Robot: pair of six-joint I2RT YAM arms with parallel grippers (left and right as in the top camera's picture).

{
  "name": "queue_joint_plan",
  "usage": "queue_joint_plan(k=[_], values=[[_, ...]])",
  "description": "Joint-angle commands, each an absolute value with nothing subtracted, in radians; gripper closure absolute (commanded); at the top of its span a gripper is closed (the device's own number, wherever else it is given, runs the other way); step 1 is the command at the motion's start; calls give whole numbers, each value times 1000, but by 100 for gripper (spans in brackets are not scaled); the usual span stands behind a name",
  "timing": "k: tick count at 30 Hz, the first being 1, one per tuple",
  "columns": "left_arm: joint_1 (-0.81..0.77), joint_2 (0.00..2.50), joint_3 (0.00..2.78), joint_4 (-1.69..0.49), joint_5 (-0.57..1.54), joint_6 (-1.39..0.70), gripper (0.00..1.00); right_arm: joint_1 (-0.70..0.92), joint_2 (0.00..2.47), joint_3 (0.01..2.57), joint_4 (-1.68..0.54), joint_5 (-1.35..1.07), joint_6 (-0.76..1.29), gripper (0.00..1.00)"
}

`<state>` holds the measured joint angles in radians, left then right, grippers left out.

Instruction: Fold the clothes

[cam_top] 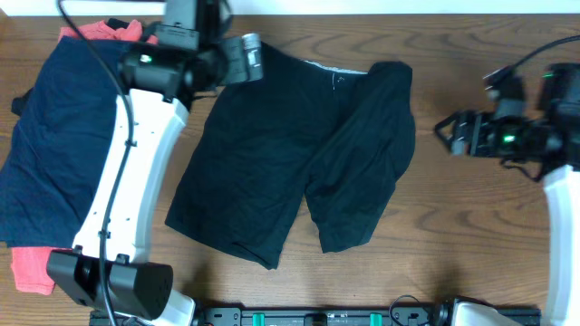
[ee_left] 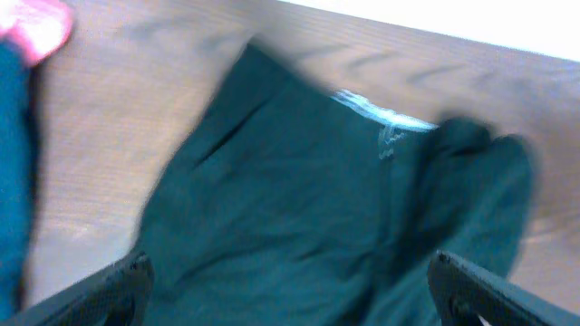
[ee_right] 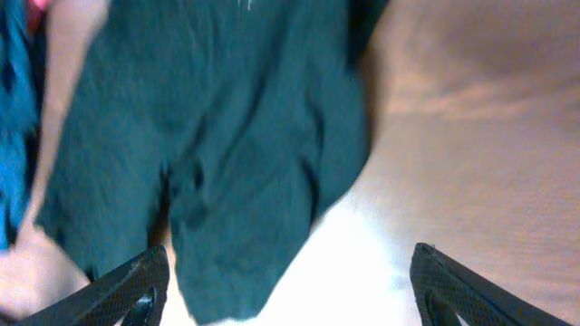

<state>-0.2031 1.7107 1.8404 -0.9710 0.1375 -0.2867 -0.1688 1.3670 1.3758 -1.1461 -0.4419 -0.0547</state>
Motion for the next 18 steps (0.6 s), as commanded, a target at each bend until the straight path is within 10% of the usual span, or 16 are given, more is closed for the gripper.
queue_joint_plan(k=[1, 18], values=[[-163, 1737, 1819, -999, 135, -258, 2, -107, 1401, 1300, -1147, -365, -30, 17], [-147, 1797, 1762, -1005, 120, -259, 2, -30, 1428, 866, -576, -115, 292, 41]])
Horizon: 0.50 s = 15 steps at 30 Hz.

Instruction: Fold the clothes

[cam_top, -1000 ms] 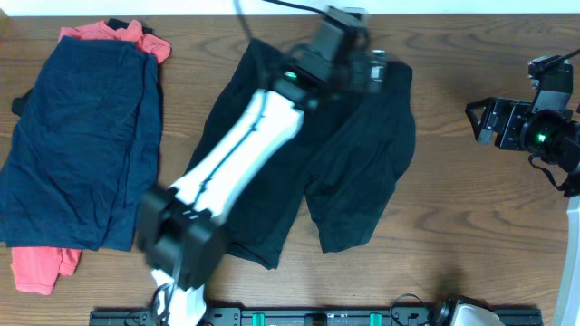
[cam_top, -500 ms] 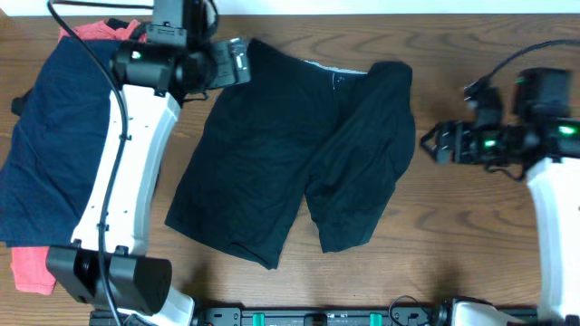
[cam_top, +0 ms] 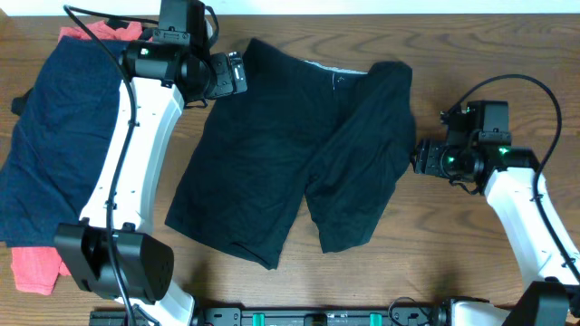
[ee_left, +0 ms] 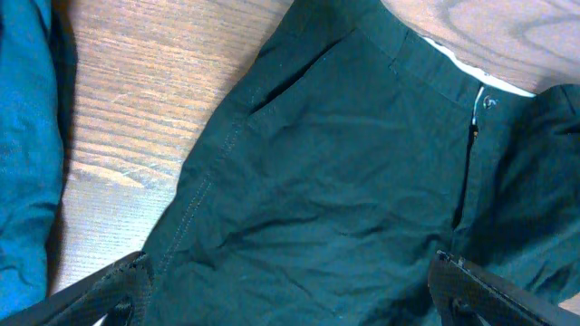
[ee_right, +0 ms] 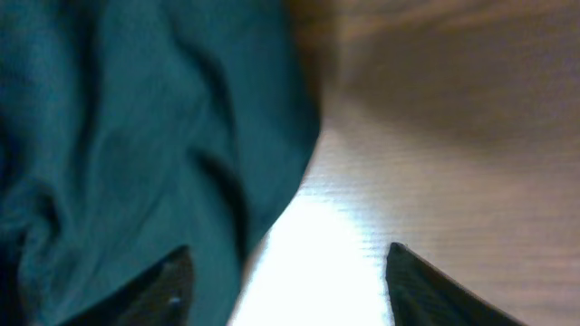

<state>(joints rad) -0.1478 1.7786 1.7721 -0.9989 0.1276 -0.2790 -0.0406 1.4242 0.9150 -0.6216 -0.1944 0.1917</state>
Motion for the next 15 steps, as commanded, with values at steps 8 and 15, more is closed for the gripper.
queue_joint_plan(k=[8, 15], values=[[-147, 1797, 1762, -997, 120, -259, 2, -25, 1504, 770, -346, -125, 344, 54], [-147, 1797, 1762, -1010, 120, -259, 2, 11, 1596, 770, -242, -176, 344, 55]])
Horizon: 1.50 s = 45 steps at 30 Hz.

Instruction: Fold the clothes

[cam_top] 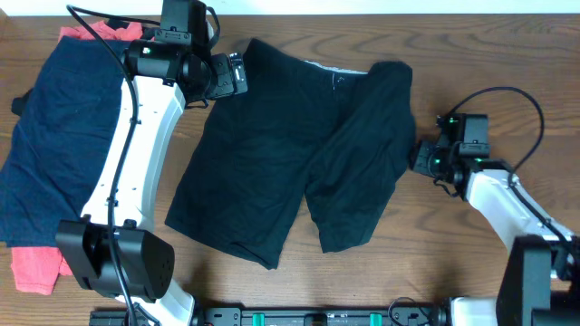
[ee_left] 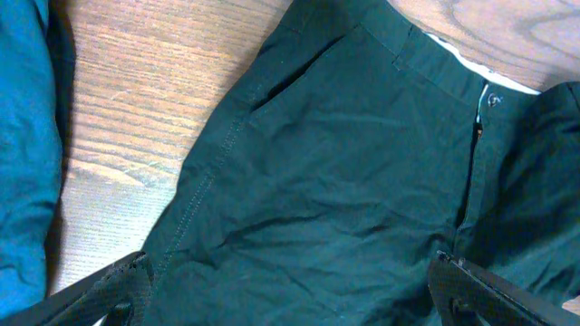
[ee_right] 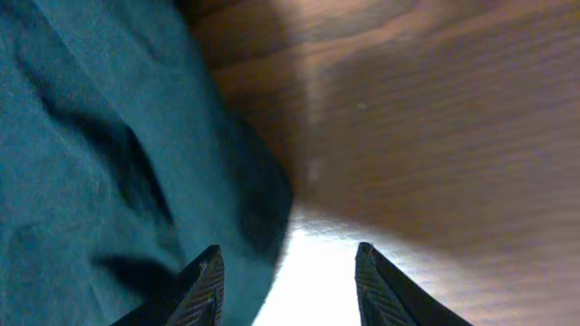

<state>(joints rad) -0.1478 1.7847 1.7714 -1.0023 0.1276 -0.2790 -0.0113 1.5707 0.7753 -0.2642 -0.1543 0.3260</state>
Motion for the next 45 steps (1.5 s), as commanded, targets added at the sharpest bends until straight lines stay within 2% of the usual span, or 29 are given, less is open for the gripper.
queue_joint_plan(k=[1, 6, 9, 20, 24, 29, 34, 39, 45], values=[[-147, 1797, 1762, -1010, 120, -259, 2, 16, 1608, 770, -228, -176, 344, 54], [-147, 1797, 1762, -1009, 120, -259, 2, 34, 1666, 770, -150, -176, 348, 55], [-147, 1797, 1762, -1010, 120, -259, 2, 38, 1695, 770, -125, -175, 363, 59], [-147, 1797, 1762, -1011, 120, -259, 2, 37, 1707, 781, -173, -146, 362, 99], [-147, 1797, 1762, -1011, 120, -259, 2, 12, 1625, 876, -383, -145, 321, 99], [-147, 1797, 1762, -1011, 120, -259, 2, -27, 1535, 1171, -841, -101, 234, 99], [-147, 1797, 1763, -1011, 120, -259, 2, -18, 1537, 1394, -1122, -75, 208, 99], [-147, 1797, 1762, -1012, 120, -259, 2, 14, 1542, 1425, -1221, -75, 208, 93], [-147, 1797, 1762, -1012, 120, -259, 2, 78, 1628, 1425, -1207, -49, 209, 88]])
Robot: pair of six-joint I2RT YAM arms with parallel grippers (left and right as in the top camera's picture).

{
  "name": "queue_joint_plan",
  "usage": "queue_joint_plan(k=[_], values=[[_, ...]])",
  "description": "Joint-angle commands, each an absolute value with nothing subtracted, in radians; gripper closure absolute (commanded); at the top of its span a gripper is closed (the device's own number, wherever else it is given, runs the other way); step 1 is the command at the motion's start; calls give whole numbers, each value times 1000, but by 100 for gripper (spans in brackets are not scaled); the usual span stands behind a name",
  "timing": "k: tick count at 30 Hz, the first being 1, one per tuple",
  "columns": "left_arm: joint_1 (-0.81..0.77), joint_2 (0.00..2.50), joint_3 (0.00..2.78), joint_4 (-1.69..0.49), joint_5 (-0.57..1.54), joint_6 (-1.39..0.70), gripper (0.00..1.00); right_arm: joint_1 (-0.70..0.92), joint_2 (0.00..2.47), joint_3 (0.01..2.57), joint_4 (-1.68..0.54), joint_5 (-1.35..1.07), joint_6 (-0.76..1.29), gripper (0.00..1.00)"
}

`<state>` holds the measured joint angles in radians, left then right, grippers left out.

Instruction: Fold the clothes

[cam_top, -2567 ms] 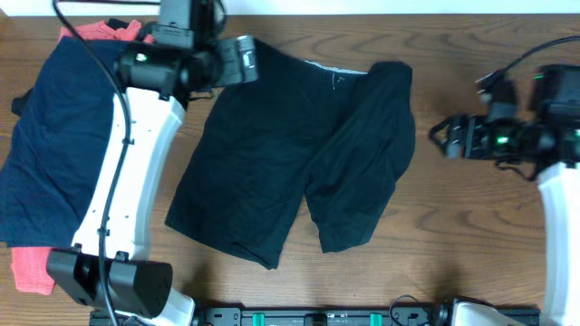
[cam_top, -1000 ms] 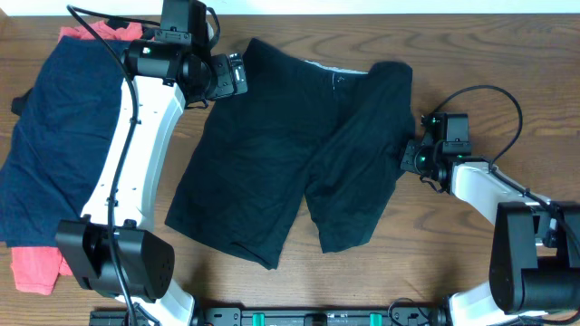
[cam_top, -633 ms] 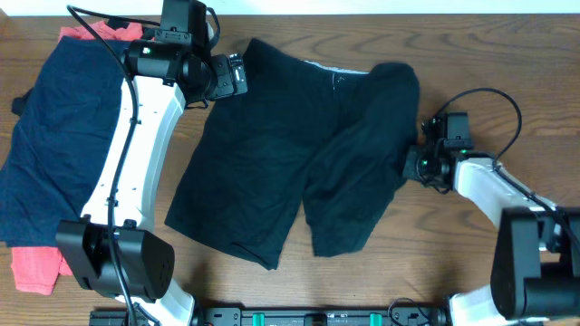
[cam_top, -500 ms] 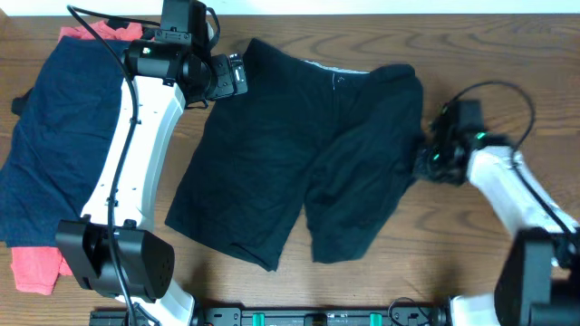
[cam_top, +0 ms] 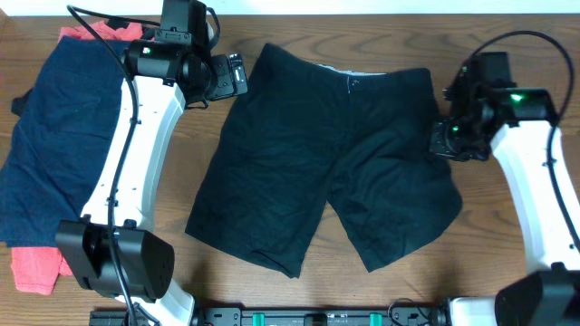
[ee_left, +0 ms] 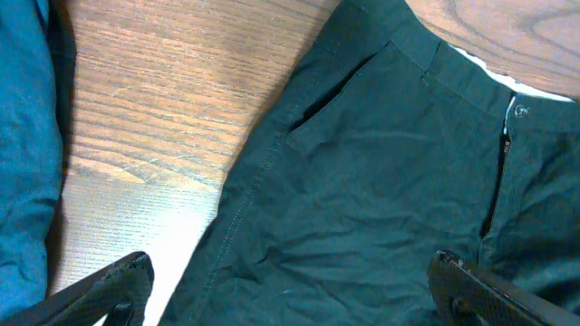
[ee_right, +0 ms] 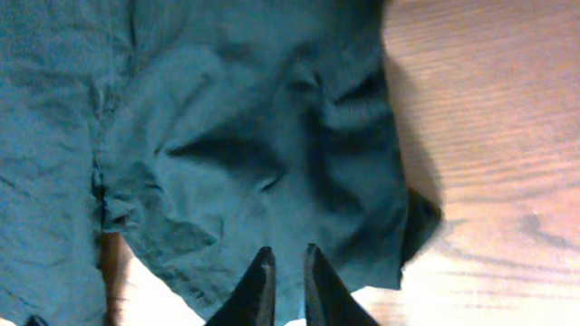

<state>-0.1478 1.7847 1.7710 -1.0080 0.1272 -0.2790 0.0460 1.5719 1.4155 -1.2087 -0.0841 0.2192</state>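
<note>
Black shorts point(cam_top: 326, 154) lie spread flat on the wooden table point(cam_top: 507, 281), waistband at the far side and both legs toward the near edge. My left gripper point(cam_top: 236, 74) hovers open above the shorts' left hip and pocket point(ee_left: 317, 100), its fingers point(ee_left: 109, 285) wide apart with nothing between them. My right gripper point(cam_top: 444, 140) is at the right edge of the shorts. In the right wrist view its fingertips point(ee_right: 263, 272) stand almost together over the cloth point(ee_right: 227, 136), pinching the fabric's edge.
A pile of navy cloth point(cam_top: 54, 136) covers the left end of the table, with red cloth point(cam_top: 36, 267) showing under it at the near side and at the far left corner. A black rail point(cam_top: 317, 317) runs along the table's front edge.
The shorts' right leg, which lay folded over the middle, is now spread out to the right, and the whole garment sits further right. My right gripper has shut and moved up and right. The left arm is unchanged.
First my left gripper was over the waistband's left corner and the right gripper hung open well off to the right. Then the left one stood just left of the shorts while the right came low to the folded leg's edge, open. Now that leg lies flat.
</note>
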Motion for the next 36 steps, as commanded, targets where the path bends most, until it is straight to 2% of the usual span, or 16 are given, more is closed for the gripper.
queue_joint_plan(k=[1, 6, 9, 12, 15, 25, 36], values=[[-147, 1797, 1762, -1012, 120, -259, 2, 81, 1641, 1425, -1210, -46, 212, 88], [-147, 1797, 1762, -1013, 120, -258, 2, 81, 1712, 1425, -1249, 29, 280, 80], [-147, 1797, 1762, -1012, 120, -259, 2, 73, 1721, 1425, -1150, 30, 227, 72], [-147, 1797, 1762, -1011, 120, -259, 2, 72, 1723, 1425, -955, 29, 134, 44], [-147, 1797, 1762, -1012, 120, -259, 2, 73, 1749, 1425, -804, 20, 78, 32], [-147, 1797, 1762, -1012, 120, -259, 2, 83, 1993, 1425, -510, -12, -65, 16], [-147, 1797, 1762, -1013, 120, -259, 2, 98, 2181, 1425, -413, 20, -77, 14]])
